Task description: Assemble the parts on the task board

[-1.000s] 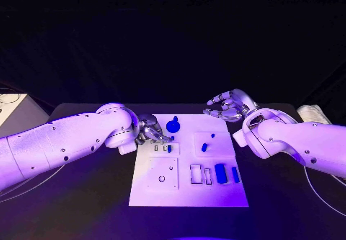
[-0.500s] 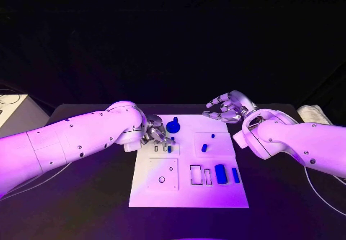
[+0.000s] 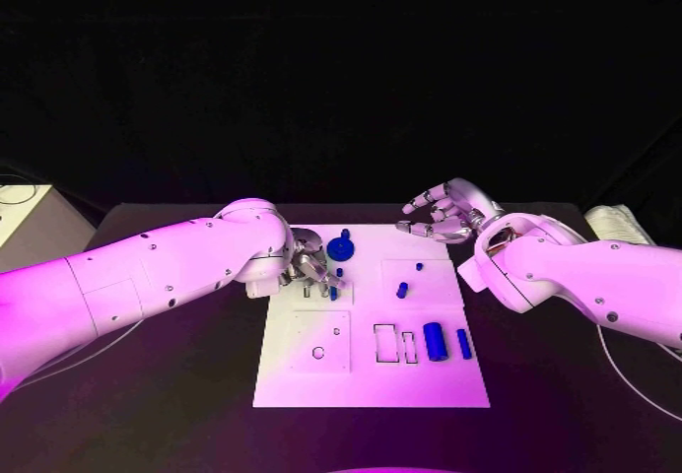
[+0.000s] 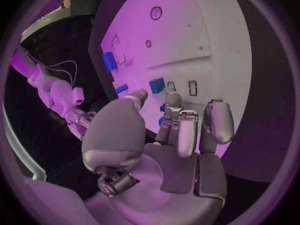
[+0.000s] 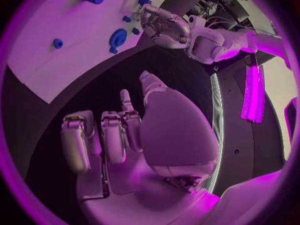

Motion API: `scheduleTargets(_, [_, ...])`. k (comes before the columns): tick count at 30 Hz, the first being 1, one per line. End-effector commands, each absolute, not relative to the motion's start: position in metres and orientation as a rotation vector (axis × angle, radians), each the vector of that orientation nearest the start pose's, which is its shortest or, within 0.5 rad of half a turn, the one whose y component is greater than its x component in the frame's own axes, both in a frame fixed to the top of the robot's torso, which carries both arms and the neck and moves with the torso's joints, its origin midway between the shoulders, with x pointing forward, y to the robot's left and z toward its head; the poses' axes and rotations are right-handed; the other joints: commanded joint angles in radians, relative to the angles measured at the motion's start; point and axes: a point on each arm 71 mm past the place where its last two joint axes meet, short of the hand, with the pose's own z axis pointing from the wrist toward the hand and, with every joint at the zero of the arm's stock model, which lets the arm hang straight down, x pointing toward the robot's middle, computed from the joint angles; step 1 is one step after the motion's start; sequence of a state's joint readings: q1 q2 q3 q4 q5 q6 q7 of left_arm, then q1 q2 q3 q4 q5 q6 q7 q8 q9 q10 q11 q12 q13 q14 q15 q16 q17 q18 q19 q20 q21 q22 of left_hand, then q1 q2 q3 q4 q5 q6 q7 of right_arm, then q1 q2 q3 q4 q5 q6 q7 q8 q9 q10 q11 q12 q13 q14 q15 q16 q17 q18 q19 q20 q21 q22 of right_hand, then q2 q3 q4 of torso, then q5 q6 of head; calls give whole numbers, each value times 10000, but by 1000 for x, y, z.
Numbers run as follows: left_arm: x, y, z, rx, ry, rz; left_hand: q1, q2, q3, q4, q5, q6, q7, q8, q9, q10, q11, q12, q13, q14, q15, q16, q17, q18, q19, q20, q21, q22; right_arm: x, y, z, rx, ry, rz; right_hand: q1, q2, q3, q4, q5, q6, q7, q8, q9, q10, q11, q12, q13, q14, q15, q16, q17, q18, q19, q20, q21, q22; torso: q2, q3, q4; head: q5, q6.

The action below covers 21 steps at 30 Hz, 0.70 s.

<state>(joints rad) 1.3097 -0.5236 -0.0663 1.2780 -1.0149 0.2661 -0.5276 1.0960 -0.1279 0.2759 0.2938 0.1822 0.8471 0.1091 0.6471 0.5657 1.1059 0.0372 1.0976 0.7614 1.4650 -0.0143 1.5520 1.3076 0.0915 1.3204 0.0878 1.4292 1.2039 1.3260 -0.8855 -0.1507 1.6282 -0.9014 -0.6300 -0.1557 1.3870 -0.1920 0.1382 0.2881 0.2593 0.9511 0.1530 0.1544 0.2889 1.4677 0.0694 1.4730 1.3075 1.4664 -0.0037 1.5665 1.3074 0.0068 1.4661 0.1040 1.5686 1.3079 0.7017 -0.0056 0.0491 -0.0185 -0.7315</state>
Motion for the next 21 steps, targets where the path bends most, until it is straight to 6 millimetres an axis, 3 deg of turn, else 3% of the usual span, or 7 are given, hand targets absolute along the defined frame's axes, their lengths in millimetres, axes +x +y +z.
scheduleTargets(1, [521, 118, -199, -50, 24092, -4522, -17, 74, -75, -5, 21, -65, -23, 57, 23, -99, -2, 26, -3, 760, -50, -48, 2022, -124, -14, -8, -10, -8, 480, -213, -155, 4462, 15745, 7927, -98, -9, -17, 14, -13, -7, -6, 46, -11, 361, 2, -28, 2009, 1016, 19, -3, 2535, -68, 1047, -14, 22, 2629, -14, -11, 25, -28, -51])
scheduleTargets(8, [520, 116, -200, -88, 24265, -4674, 113, 89, -69, -19, 25, -108, -29, 93, 127, -117, -6, 47, 28, 764, -53, -44, 2036, -125, -14, -5, -7, 3, 481, -210, -155, 4438, 15769, 7942, -101, 1, -14, 13, -20, -2, -8, 51, -11, 367, 1, -18, 2015, 1017, 18, -2, 2536, -68, 1047, -14, 22, 2629, -16, -5, -2, 21, -114])
scheduleTargets(21, [519, 114, -201, -195, 24330, -4857, 425, 118, -29, -25, 40, -126, -52, 188, 344, -114, -27, 104, 108, 766, -67, -42, 2045, -127, -15, 2, 0, 21, 482, -207, -157, 4344, 15840, 7965, -105, 18, -10, 12, -31, 4, -9, 57, -10, 378, -1, -3, 2024, 1021, 17, 5, 2552, -68, 1047, -15, 22, 2629, -23, -10, 18, 0, -169])
